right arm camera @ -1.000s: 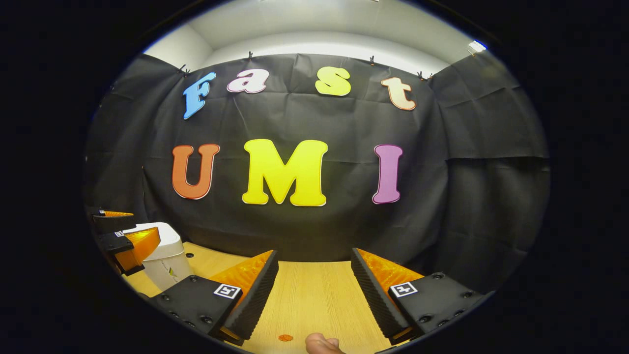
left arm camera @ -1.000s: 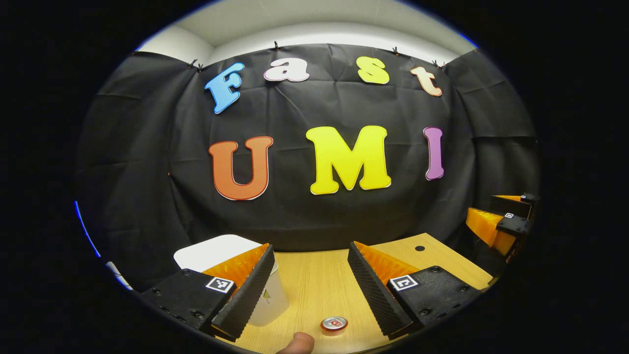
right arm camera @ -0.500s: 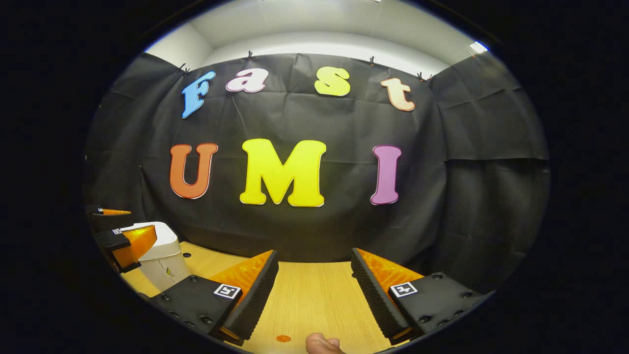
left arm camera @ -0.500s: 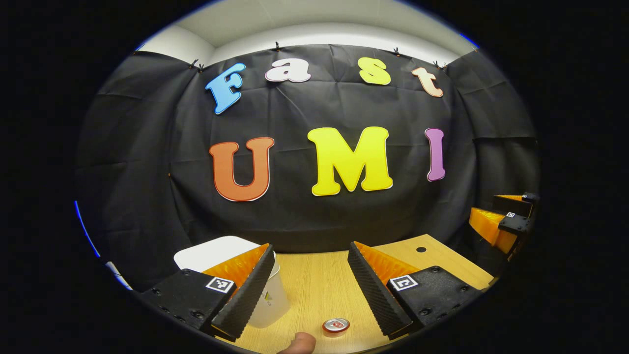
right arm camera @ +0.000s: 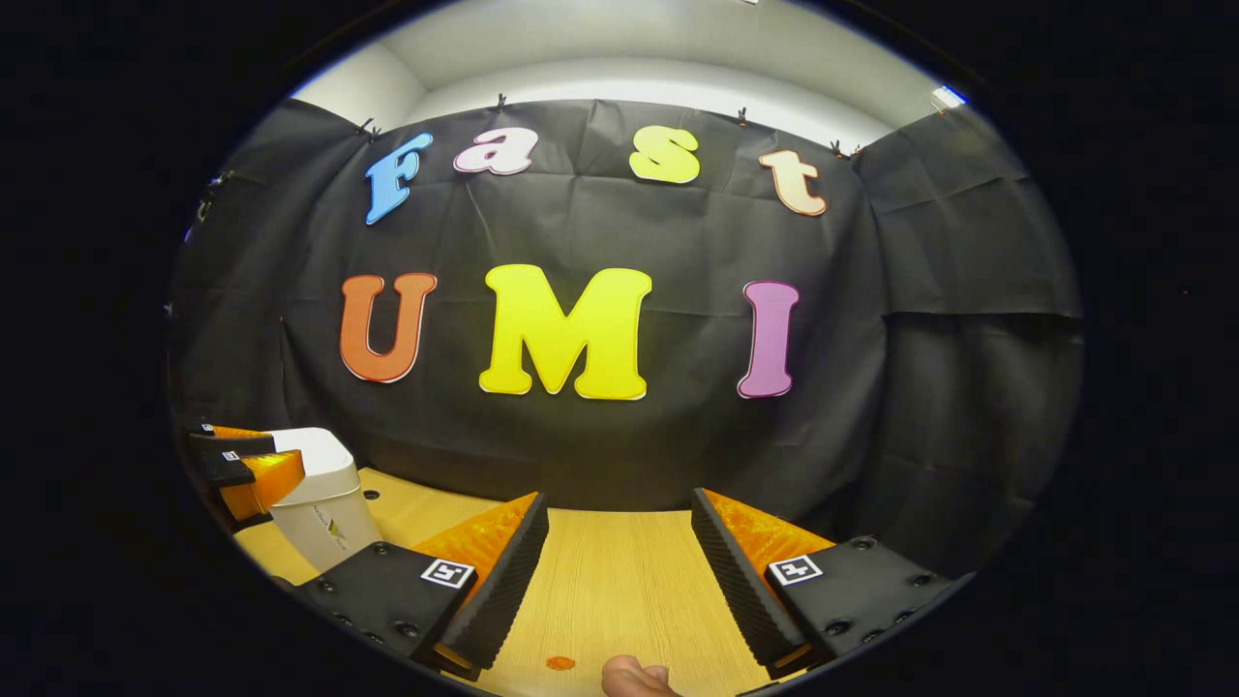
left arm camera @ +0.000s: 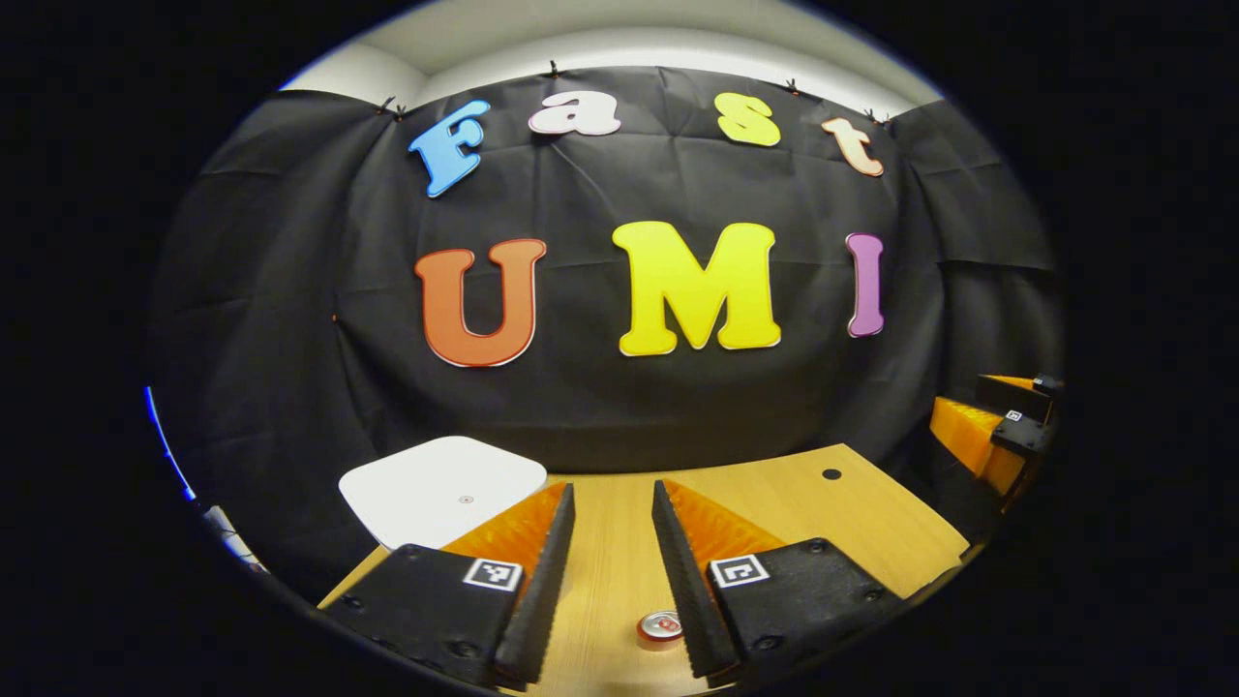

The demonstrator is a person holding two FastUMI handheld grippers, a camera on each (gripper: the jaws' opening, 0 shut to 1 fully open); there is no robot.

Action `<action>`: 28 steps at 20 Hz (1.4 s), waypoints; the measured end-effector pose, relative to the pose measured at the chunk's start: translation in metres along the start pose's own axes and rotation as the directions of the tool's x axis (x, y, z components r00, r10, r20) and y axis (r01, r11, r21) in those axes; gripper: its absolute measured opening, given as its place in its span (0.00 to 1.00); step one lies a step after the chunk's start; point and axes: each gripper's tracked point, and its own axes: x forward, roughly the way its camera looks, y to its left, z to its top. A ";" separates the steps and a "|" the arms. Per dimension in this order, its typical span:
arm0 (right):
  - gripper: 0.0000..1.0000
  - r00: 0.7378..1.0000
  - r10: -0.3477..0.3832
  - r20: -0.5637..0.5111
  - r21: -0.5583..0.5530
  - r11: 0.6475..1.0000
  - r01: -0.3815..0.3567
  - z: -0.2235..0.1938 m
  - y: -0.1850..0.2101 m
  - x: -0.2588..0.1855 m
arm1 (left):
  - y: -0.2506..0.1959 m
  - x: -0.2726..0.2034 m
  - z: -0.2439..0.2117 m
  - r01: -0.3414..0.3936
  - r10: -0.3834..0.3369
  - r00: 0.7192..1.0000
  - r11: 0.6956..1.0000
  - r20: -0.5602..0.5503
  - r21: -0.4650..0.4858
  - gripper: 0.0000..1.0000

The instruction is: Press the lid of the desktop garbage bin to open it, pick up the crumpled paper on the desktop and throw it into the bin, then pick up the pop can on the desktop and drop it into the bin, and finally close the garbage bin lid.

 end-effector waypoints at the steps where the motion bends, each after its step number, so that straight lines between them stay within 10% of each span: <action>1: 0.94 1.000 0.002 -0.004 -0.002 1.000 -0.002 -0.001 0.002 0.000 | 0.004 0.001 -0.003 -0.014 0.014 1.000 1.000 -0.007 -0.004 0.46; 13: 0.94 0.998 0.032 -0.050 -0.019 0.999 -0.033 -0.015 0.023 0.017 | 0.033 0.021 -0.023 -0.057 0.055 0.997 0.998 -0.048 -0.028 0.04; 28: 0.94 0.979 0.108 -0.175 -0.097 0.987 -0.126 -0.055 0.076 0.041 | 0.133 0.094 -0.047 -0.270 0.253 0.945 0.961 -0.207 -0.059 0.03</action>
